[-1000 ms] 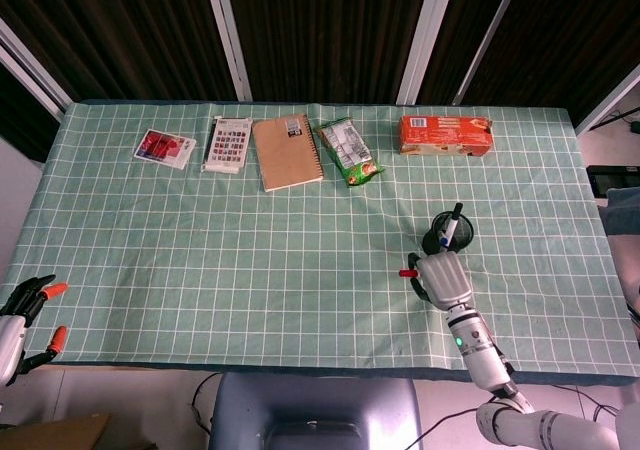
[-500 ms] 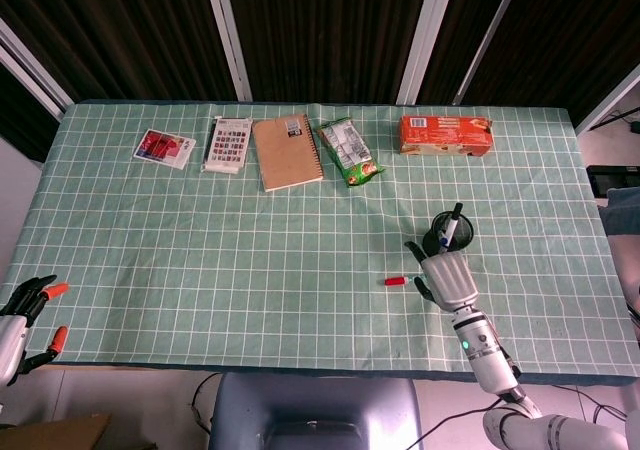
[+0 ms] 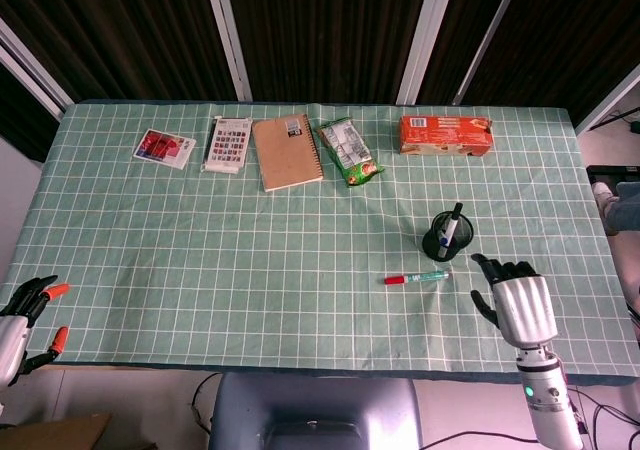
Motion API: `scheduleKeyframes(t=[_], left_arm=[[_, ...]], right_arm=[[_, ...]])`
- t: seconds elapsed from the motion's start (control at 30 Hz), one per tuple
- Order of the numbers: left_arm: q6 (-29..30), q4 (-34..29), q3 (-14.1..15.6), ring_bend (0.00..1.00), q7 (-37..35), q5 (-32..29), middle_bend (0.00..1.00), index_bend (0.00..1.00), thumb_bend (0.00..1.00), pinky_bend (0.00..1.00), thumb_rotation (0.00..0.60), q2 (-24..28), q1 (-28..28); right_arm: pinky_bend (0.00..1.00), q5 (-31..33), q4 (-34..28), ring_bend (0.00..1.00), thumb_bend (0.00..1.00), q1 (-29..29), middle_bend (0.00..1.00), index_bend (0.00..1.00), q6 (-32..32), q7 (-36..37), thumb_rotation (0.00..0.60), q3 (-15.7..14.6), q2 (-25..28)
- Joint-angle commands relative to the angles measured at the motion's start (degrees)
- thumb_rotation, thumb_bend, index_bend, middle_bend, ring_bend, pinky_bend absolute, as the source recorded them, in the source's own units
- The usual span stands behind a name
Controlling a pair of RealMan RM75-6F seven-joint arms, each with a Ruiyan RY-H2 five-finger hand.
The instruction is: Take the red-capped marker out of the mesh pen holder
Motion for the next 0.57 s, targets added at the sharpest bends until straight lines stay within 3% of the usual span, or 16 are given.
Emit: scheduleKeyframes(t=[0.03,0.17,0.57], left_arm=[[-0.1,-0.1,0.0,0.08,0.3,0.0,0.11,0.23,0.44,0.35,0.6,0.0,0.0],[-0.4,-0.3,0.0,0.08,0.9,-0.2,0.11,0.23,0.44,0.35,0.6,-0.2,-0.2],[-0.4,-0.4,0.0,0.08,1.4,0.1,0.11,0.23,0.44,0.35,0.6,-0.3,-0.3]], right_arm=[[0.33,1.3,-1.0,0.3,0.33,-2.3,0.33,0.31,1.5,2.1,0.6,-0.2,1.9],[0.3,1.9,0.1,0.23,0.33,-3.4,0.27,0.27,1.4,5.2,0.6,0.1,2.5],[0.3,2.6,0.3,0.23,0.33,-3.7,0.26,0.26,-1.7,5.8,0.6,0.8,2.5]])
